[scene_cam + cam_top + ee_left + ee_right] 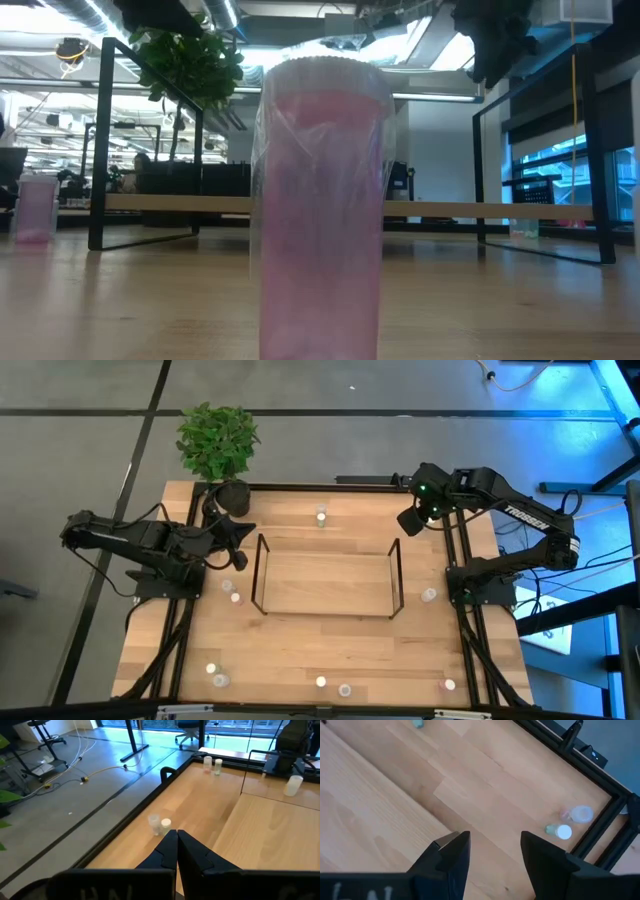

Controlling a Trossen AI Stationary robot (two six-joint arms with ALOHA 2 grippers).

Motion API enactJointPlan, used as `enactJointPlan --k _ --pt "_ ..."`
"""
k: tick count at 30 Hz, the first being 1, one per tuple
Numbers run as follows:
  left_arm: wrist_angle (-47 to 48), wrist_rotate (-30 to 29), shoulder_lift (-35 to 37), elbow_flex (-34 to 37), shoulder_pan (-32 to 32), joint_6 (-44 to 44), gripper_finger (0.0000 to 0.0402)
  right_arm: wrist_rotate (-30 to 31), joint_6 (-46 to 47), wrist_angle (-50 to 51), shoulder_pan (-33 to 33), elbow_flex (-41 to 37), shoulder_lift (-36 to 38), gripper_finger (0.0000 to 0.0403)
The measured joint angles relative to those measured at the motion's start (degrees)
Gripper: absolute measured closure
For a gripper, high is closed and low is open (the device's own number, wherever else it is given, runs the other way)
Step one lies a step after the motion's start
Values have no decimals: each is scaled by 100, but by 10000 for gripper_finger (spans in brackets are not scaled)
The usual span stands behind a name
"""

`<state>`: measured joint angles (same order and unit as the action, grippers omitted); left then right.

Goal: Pick and place medicine bottles onto shelf by color
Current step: Put the top right blue pill bottle on the shelf

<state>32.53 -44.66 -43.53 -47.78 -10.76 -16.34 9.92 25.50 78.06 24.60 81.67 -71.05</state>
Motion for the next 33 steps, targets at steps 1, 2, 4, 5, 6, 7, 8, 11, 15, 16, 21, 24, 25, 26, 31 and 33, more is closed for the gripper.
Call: enactJointPlan --k 1,2,4,5,6,7,8,11,15,16,21,24,25,26,31,33 --pt "0 -1 -1 1 0 0 401 -1 -4 4 39 0 0 226" --pt "0 -2 0 1 0 1 401 -1 -9 31 79 0 5 226" --pt "0 0 0 1 0 0 401 -3 39 146 169 0 30 226" --pt "0 -2 -1 0 0 1 401 -20 141 245 206 0 56 226" --pt "0 -2 0 1 0 0 401 -48 186 373 247 0 80 226" --pt "0 -2 0 -1 0 0 401 -51 205 512 279 0 115 226" --pt "0 -2 -2 1 0 0 401 -49 250 655 309 -2 152 226" --pt "0 -1 0 1 0 0 401 -47 518 825 338 -25 321 226" --pt "0 0 0 1 0 2 401 43 714 433 336 -192 543 226" --pt "0 -2 0 1 0 2 401 67 740 356 336 -236 581 226" --pt "0 -1 0 1 0 0 401 64 989 268 336 -299 637 226" --pt "0 0 -2 1 0 0 401 56 1033 208 336 -299 636 226" --pt "0 -1 -1 1 0 0 401 56 1035 187 336 -299 634 226" --pt "0 0 -1 1 0 0 401 56 1030 165 336 -299 634 226" --pt "0 0 -2 1 0 0 401 50 1075 155 336 -299 634 226" --pt "0 0 0 1 0 2 401 51 1181 152 336 -299 634 226"
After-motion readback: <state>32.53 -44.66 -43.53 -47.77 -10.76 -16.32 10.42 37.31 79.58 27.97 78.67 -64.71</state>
